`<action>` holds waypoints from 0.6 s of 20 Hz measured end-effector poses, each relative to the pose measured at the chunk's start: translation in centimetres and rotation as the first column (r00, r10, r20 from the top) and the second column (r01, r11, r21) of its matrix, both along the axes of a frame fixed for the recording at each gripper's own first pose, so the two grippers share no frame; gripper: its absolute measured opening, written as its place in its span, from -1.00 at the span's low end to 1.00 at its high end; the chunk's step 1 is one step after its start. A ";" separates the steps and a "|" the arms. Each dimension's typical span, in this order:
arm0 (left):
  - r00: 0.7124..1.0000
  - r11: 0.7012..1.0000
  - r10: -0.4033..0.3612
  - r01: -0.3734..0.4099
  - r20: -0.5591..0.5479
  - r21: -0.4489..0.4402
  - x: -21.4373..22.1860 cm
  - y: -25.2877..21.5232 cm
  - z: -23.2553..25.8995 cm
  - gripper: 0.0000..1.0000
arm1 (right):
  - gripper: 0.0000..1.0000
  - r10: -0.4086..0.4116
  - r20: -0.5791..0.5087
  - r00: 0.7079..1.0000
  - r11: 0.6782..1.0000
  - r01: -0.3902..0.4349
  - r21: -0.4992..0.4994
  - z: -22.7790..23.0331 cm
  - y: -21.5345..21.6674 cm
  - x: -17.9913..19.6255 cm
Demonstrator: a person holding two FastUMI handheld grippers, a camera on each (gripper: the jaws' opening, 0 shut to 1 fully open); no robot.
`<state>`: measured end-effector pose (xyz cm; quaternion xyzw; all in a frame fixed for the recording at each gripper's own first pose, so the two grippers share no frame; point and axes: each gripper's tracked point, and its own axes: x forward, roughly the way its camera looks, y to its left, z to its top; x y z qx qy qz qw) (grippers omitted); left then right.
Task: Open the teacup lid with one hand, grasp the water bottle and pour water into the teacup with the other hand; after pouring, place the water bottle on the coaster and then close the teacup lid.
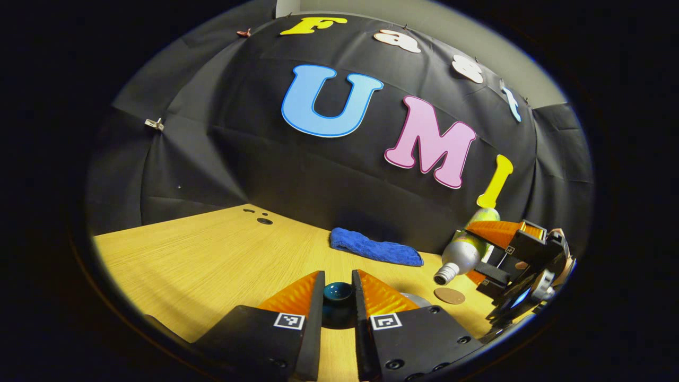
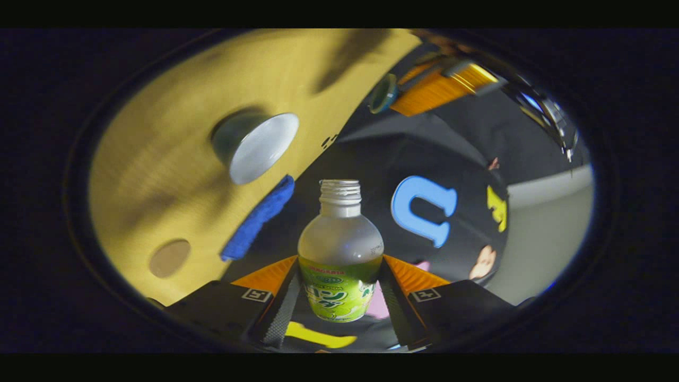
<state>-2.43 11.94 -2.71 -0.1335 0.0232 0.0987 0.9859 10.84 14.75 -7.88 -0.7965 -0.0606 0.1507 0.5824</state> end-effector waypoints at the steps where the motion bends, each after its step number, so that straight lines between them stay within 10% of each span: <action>1: 1.000 1.000 0.006 -0.006 0.003 -0.003 0.0 0.1 0.1 -0.38 | 0.58 -0.034 -0.070 0.997 0.993 0.041 0.108 -0.7 -0.2 -0.3; 4: 1.000 1.000 0.019 -0.019 0.015 -0.019 0.1 0.1 0.5 -0.38 | 0.60 -0.059 -0.237 0.970 0.898 0.155 0.411 -1.5 0.7 -1.7; 6: 1.000 1.000 0.016 -0.016 0.017 -0.024 -0.2 0.1 0.5 -0.38 | 0.60 -0.029 -0.345 0.938 0.770 0.241 0.591 -1.2 1.5 -2.6; 8: 1.000 1.000 0.010 -0.010 0.014 -0.019 -0.2 0.1 0.3 -0.38 | 0.60 0.047 -0.463 0.885 0.585 0.352 0.731 -1.2 2.0 -3.5; 12: 1.000 1.000 -0.007 0.007 0.013 -0.009 -0.2 -0.1 0.4 -0.38 | 0.60 0.265 -0.566 0.781 0.114 0.558 0.822 0.4 1.9 -3.3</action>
